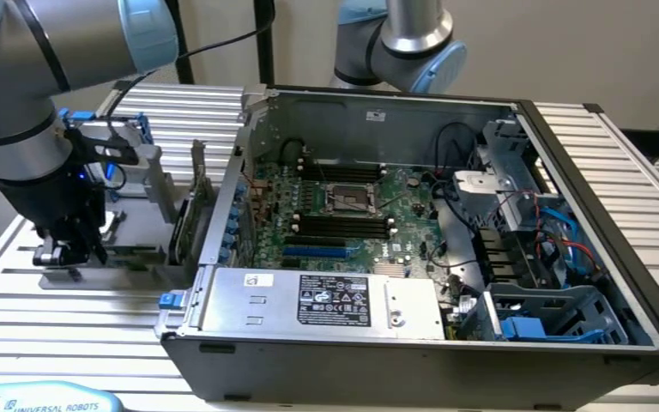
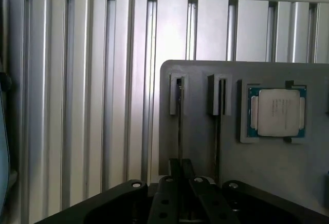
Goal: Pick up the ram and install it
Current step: 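Pick up the ram and move it above insertion slot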
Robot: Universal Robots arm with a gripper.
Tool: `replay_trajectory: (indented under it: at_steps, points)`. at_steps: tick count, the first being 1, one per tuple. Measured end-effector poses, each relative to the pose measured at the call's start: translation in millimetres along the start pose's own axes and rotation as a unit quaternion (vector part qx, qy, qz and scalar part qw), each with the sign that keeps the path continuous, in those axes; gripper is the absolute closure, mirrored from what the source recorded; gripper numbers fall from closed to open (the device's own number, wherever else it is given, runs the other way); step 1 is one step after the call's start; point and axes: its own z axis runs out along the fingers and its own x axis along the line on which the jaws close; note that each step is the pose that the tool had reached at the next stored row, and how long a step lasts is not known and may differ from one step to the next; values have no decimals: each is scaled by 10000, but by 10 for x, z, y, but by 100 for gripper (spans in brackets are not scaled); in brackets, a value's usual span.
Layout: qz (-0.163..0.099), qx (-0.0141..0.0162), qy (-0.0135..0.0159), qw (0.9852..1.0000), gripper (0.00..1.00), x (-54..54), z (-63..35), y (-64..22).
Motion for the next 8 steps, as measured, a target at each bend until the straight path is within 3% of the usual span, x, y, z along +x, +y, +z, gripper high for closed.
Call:
replay_trajectory:
  at_steps: [8]
  points:
    - [0, -6, -7, 10000, 87, -4, -331, 11]
